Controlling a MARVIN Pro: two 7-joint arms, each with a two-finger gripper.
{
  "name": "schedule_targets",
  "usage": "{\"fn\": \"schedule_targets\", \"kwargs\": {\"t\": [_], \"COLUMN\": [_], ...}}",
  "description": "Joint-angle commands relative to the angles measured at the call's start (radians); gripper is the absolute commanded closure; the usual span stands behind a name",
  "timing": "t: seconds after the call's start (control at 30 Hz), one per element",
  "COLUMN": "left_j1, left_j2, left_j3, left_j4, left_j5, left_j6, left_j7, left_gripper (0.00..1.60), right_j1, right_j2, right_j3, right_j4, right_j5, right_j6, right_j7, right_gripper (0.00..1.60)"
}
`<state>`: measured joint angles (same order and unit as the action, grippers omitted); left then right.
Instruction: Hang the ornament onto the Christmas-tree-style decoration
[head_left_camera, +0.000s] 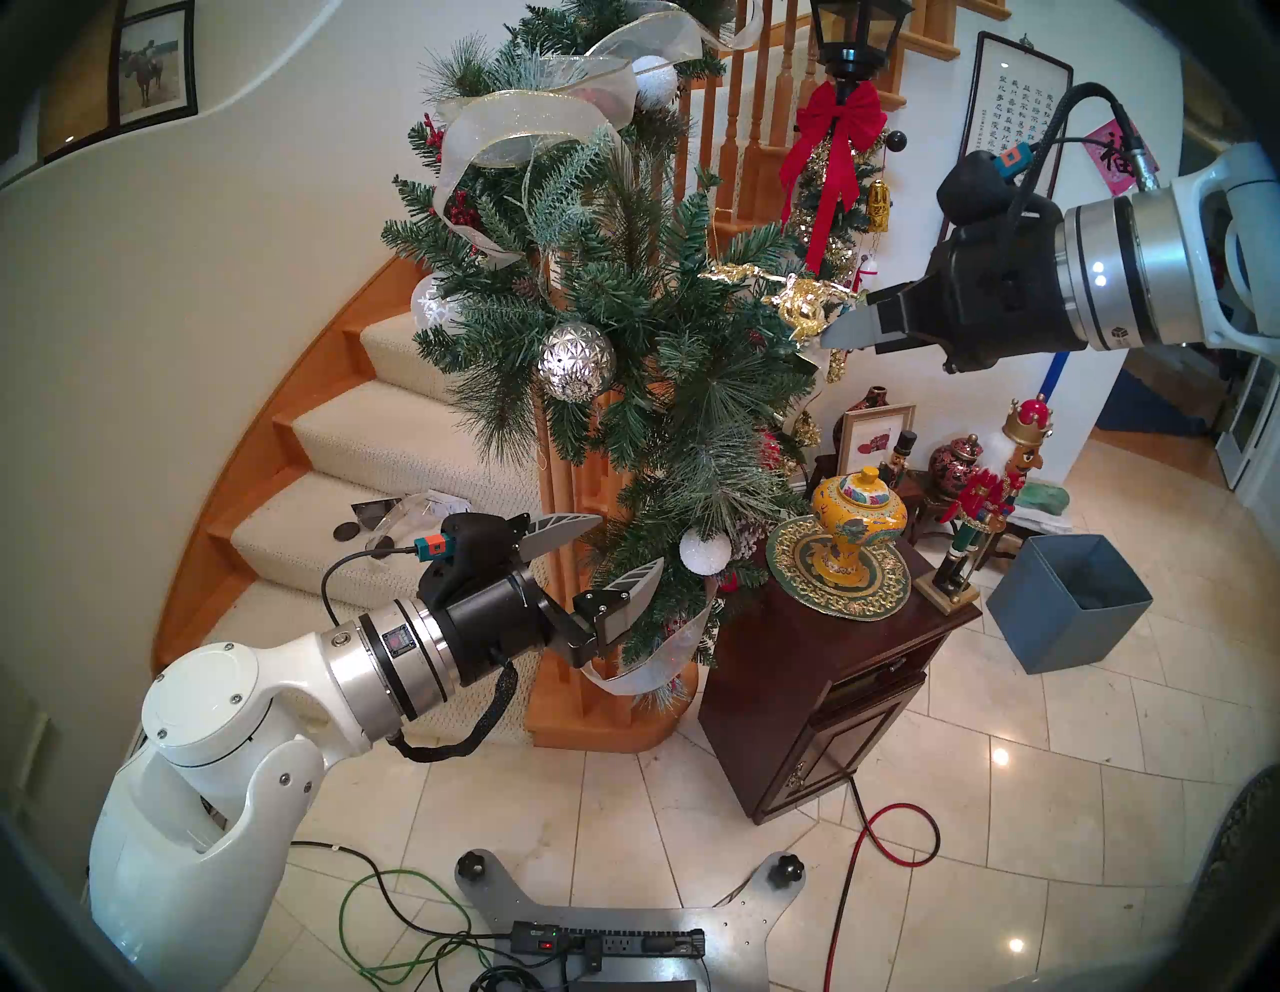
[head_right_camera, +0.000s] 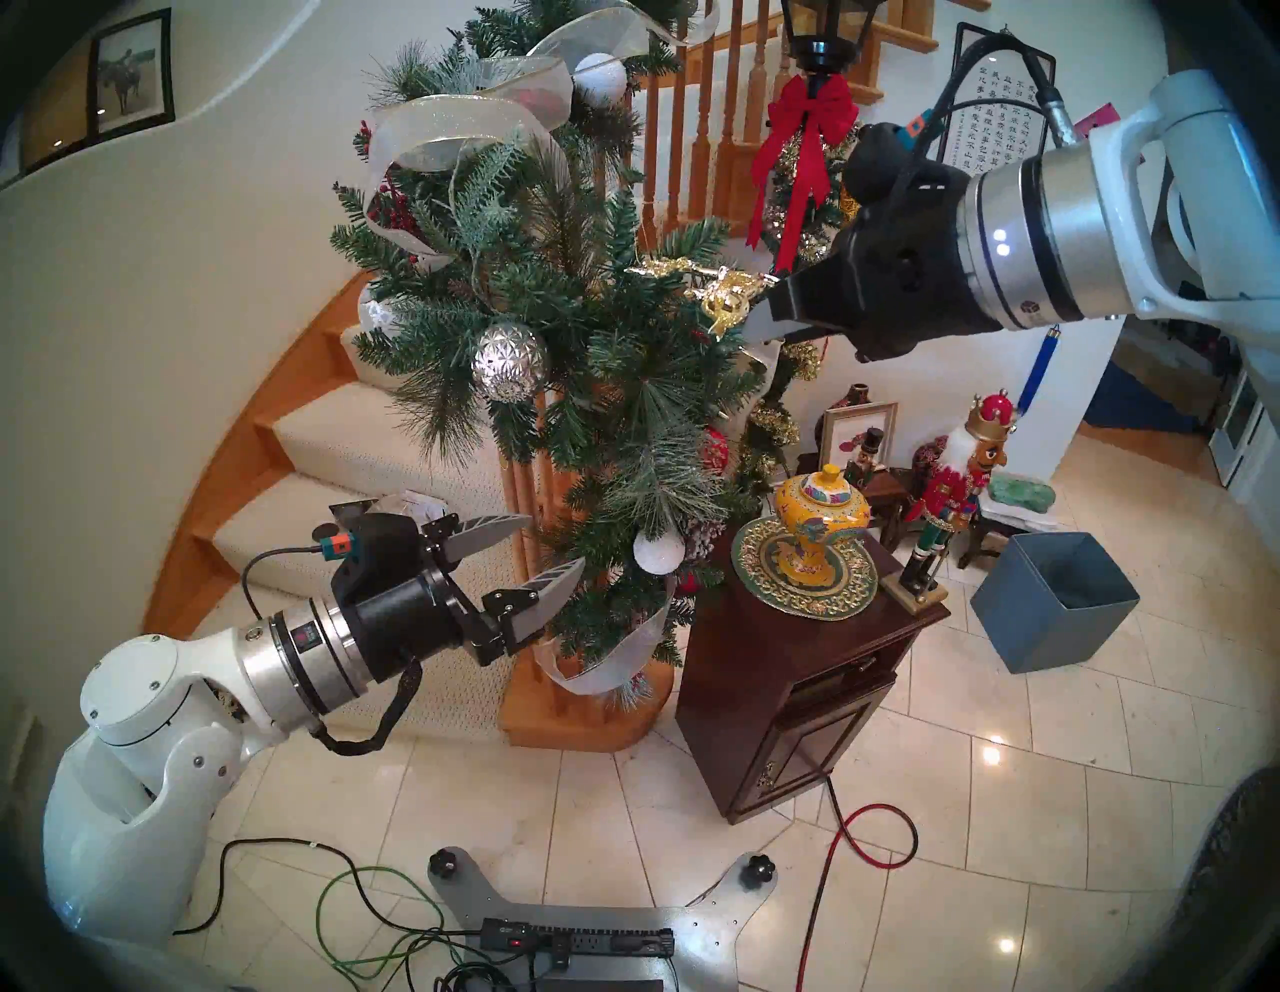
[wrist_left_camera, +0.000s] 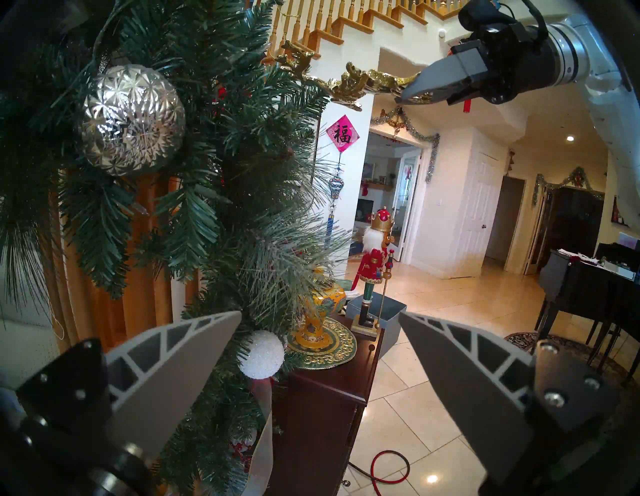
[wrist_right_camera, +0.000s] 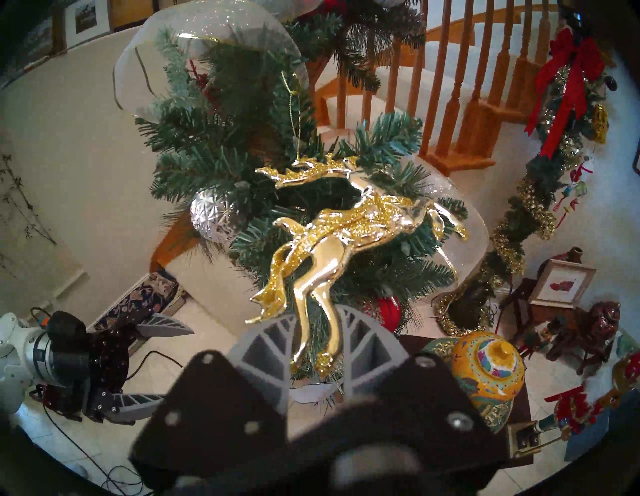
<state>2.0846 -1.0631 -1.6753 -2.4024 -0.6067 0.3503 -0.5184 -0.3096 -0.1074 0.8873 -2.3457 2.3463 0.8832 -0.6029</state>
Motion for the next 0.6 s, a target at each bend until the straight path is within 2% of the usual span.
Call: {"fn": "schedule_targets", "kwargs": {"t": [0.0,0.03,0.27,0.33,0.4,0.43,0.5,0.57], "left_j1": [0.000,0.000,0.000,0.000,0.000,0.000,0.000,0.000], "left_j2": [0.000,0.000,0.000,0.000,0.000,0.000,0.000,0.000], "left_j3": [-0.002,-0.002,-0.002,-0.002,-0.002,-0.002,-0.002,-0.002], "left_j4": [-0.010,-0.010,-0.010,-0.010,-0.010,-0.010,-0.010,-0.010], "left_j5": [0.000,0.000,0.000,0.000,0.000,0.000,0.000,0.000], "left_j6": [-0.001,-0.001,-0.001,-0.001,-0.001,-0.001,-0.001,-0.001], "left_j7": [0.000,0.000,0.000,0.000,0.000,0.000,0.000,0.000], "left_gripper": [0.00,0.00,0.00,0.00,0.00,0.00,0.00,0.00], "right_j1": [-0.024,-0.026,-0.029,-0.030,-0.031,-0.031,-0.034,-0.038], "right_j2": [-0.011,-0.014,-0.016,-0.011,-0.005,-0.005,-0.004,-0.003], "right_j3": [-0.014,-0.019,-0.028,-0.027,-0.026,-0.026,-0.023,-0.024], "right_j4": [-0.006,-0.008,-0.017,-0.018,-0.021,-0.021,-0.020,-0.020], "right_j5": [-0.056,-0.064,-0.075,-0.071,-0.068,-0.068,-0.061,-0.058], "right_j6": [-0.051,-0.060,-0.080,-0.079,-0.077,-0.077,-0.072,-0.062], "right_j7": [0.019,0.025,0.041,0.054,0.065,0.065,0.068,0.074], "right_gripper": [1.42,1.49,1.49,1.41,1.24,1.24,0.95,0.87]}}
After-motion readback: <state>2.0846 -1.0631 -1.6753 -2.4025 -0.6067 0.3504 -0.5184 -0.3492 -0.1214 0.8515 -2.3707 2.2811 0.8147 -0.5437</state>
